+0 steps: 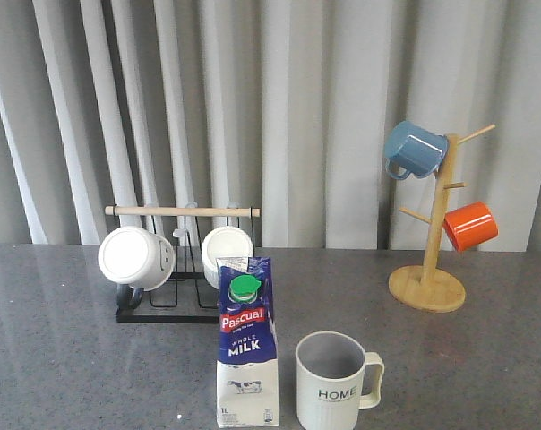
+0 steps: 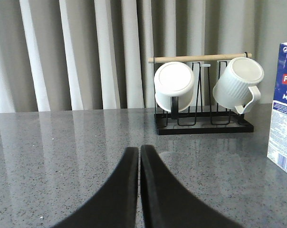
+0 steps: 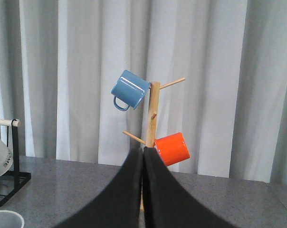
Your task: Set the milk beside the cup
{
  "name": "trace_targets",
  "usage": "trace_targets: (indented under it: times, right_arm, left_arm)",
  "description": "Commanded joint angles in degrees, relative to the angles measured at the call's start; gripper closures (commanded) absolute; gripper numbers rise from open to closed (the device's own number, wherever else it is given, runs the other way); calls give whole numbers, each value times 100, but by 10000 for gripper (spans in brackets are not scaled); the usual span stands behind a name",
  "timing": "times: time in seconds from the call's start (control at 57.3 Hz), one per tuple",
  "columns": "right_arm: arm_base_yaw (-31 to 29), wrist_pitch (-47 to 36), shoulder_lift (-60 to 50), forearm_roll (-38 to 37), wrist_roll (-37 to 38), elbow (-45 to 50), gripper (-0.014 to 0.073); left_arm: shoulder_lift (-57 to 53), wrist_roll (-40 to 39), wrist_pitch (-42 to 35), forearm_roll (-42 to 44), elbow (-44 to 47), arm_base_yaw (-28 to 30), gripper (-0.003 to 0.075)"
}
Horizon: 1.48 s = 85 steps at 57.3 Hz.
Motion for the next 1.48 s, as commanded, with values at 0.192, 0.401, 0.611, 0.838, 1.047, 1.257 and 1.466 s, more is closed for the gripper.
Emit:
trace_targets:
  times: [0.192, 0.401, 0.611, 0.838, 1.047, 1.257, 1.466]
  right_arm:
    - [-20, 29, -1600, 53, -206, 1105, 602]
    - [-20, 378, -2980, 610, -19, 2560, 602]
    - [-20, 951, -3537, 426, 90, 2889, 602]
    - [-20, 928, -3537, 277, 8, 2889, 602]
    - [-20, 933, -3537, 306, 27, 2889, 602]
    - [-20, 941, -3537, 306, 27, 2889, 602]
    - [-20, 941, -3537, 306, 27, 2889, 602]
  left_arm:
    - [-68, -61, -374, -13, -156, 6, 726]
    - [-68, -61, -374, -13, -156, 6, 726]
    - [-68, -62, -369, -13, -156, 6, 726]
    - [-68, -62, -369, -13, -156, 6, 726]
    - [-68, -62, -369, -13, -156, 6, 726]
    - [-68, -62, -369, -13, -156, 6, 726]
    - [-68, -62, -369, -13, -156, 6, 726]
